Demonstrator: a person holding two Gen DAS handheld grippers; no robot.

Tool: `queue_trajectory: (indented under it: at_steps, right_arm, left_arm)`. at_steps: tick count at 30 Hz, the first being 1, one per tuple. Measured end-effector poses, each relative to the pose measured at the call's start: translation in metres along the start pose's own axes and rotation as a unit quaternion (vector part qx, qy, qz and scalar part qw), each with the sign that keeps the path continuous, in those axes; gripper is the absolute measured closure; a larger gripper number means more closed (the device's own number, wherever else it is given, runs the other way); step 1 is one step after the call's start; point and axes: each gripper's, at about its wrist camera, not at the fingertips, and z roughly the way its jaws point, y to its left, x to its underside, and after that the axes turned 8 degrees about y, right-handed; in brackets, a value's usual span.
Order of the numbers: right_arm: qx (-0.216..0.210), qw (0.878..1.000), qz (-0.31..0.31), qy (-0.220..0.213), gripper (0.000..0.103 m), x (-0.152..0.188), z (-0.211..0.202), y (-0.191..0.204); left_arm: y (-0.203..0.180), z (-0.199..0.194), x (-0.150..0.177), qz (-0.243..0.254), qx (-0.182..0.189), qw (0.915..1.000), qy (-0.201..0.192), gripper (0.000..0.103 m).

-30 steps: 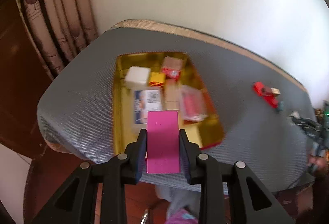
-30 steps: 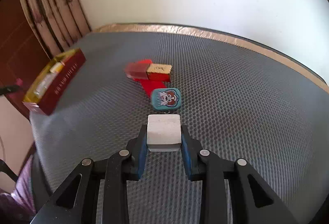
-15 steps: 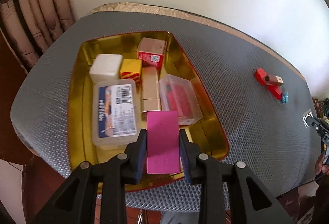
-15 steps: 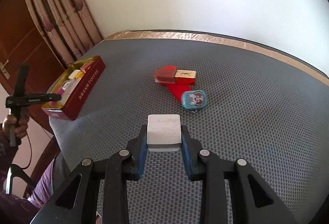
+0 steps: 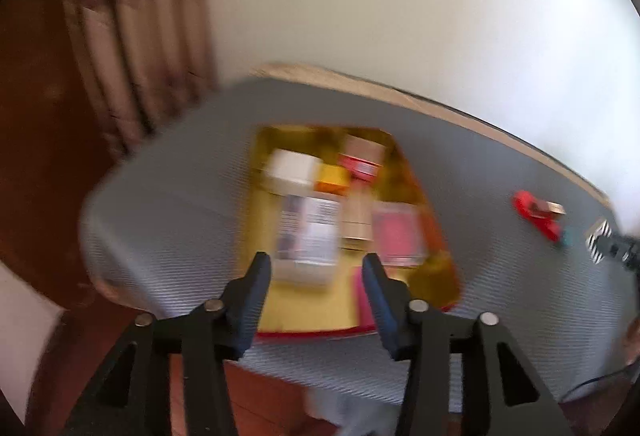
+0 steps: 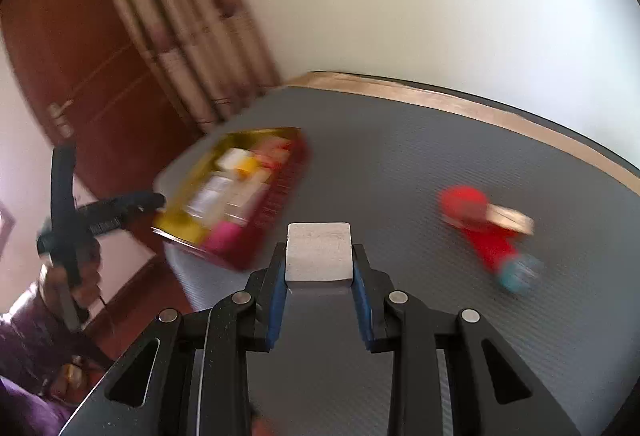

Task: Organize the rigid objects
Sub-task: 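Release the magenta block into the tin with the left gripper while the right gripper drops the cube in, then move both grippers back from the tin toward the remaining items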

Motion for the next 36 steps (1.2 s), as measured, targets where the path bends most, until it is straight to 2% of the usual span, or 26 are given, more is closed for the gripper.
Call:
queue_trajectory:
  at_steps: [3, 6, 10, 16, 22, 26, 28, 32, 34, 36]
  right_arm:
    - [-0.037, 0.999, -0.027, 0.016, 0.075, -0.033, 0.033, 0.041]
    - [-0.072, 0.996, -0.032, 0.04, 0.075, -0.067, 0.075, 0.074]
    - [-0.111, 0.99, -0.003, 0.082, 0.075, -0.103, 0.137, 0.097]
    - [-0.101, 0.987, 0.019, 0.123, 0.075, -0.131, 0.216, 0.124]
    - [-0.087, 0.985, 0.04, 0.142, 0.075, -0.139, 0.26, 0.126]
    - [-0.106, 0.983, 0.057, 0.141, 0.073, -0.14, 0.268, 0.124]
    - [-0.114, 0.983, 0.064, 0.132, 0.068, -0.139, 0.263, 0.122]
    - [-0.136, 0.984, 0.082, 0.078, 0.056, -0.132, 0.221, 0.104]
    - [-0.143, 0.985, 0.084, 0.054, 0.043, -0.12, 0.193, 0.092]
    - [-0.137, 0.987, 0.082, 0.023, 0.039, -0.095, 0.156, 0.075]
  left_arm:
    - [0.01, -0.013, 0.015, -0.003, -0.057, 0.9979, -0.03, 0.051]
    - [0.017, -0.014, 0.027, -0.005, -0.076, 0.9964, -0.037, 0.051]
    - [0.028, -0.011, 0.032, -0.013, -0.063, 0.9972, -0.037, 0.051]
    - [0.04, -0.009, 0.031, -0.031, -0.043, 0.9982, -0.026, 0.051]
    - [0.053, -0.006, 0.029, -0.055, -0.022, 0.9982, -0.014, 0.051]
    - [0.056, 0.0, 0.029, -0.059, -0.017, 0.9981, 0.001, 0.051]
    - [0.057, 0.0, 0.029, -0.064, -0.014, 0.9978, 0.005, 0.051]
    - [0.055, 0.001, 0.031, -0.066, -0.013, 0.9977, 0.01, 0.051]
    - [0.052, -0.001, 0.033, -0.06, -0.016, 0.9981, 0.007, 0.051]
    - [0.047, -0.002, 0.033, -0.05, -0.02, 0.9986, 0.004, 0.051]
